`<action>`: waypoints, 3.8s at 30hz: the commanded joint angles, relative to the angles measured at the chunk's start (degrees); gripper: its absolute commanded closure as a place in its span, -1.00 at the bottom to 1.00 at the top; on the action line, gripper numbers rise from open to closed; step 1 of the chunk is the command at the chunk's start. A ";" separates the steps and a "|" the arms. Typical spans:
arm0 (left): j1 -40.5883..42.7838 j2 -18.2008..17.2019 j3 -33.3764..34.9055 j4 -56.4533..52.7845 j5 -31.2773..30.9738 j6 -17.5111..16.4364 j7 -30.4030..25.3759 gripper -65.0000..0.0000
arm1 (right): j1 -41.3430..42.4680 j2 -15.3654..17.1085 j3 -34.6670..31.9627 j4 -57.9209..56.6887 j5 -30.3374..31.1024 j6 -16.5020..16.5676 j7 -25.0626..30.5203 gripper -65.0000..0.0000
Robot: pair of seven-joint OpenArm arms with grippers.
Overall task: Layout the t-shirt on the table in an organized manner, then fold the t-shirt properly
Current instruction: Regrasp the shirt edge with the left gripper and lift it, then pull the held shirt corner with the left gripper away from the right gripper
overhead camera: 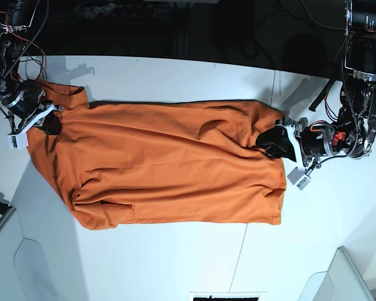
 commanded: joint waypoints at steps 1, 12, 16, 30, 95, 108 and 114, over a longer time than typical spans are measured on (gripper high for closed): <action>-0.96 -0.74 -0.39 1.14 -0.50 -0.54 -0.81 -0.02 | 0.31 0.79 0.15 0.31 -1.31 -0.42 -1.33 1.00; 1.22 -0.68 -0.39 1.05 2.16 -0.54 -3.54 -0.02 | 0.28 0.79 0.15 0.31 -1.31 -0.42 -1.31 1.00; 2.01 -0.13 -0.39 1.05 1.95 -0.54 -3.54 -0.02 | 0.28 0.79 0.15 0.31 -1.33 -0.42 -1.33 1.00; 2.34 2.12 -0.42 1.62 2.56 -0.54 -2.49 1.00 | 0.28 0.79 0.15 0.31 -1.33 -0.42 -1.53 1.00; 36.79 7.76 -32.61 25.57 -11.58 -0.54 6.67 -0.30 | -5.62 11.21 15.50 0.68 12.00 -0.39 -10.97 -0.14; 36.79 9.77 -32.52 20.70 -3.34 -0.54 1.84 -0.30 | -6.38 9.18 13.90 0.68 13.49 -0.37 -13.77 -0.14; 36.83 9.77 -30.01 20.41 -3.67 -0.54 2.10 -0.30 | -6.38 7.72 7.72 0.68 13.27 -0.37 -13.99 -0.14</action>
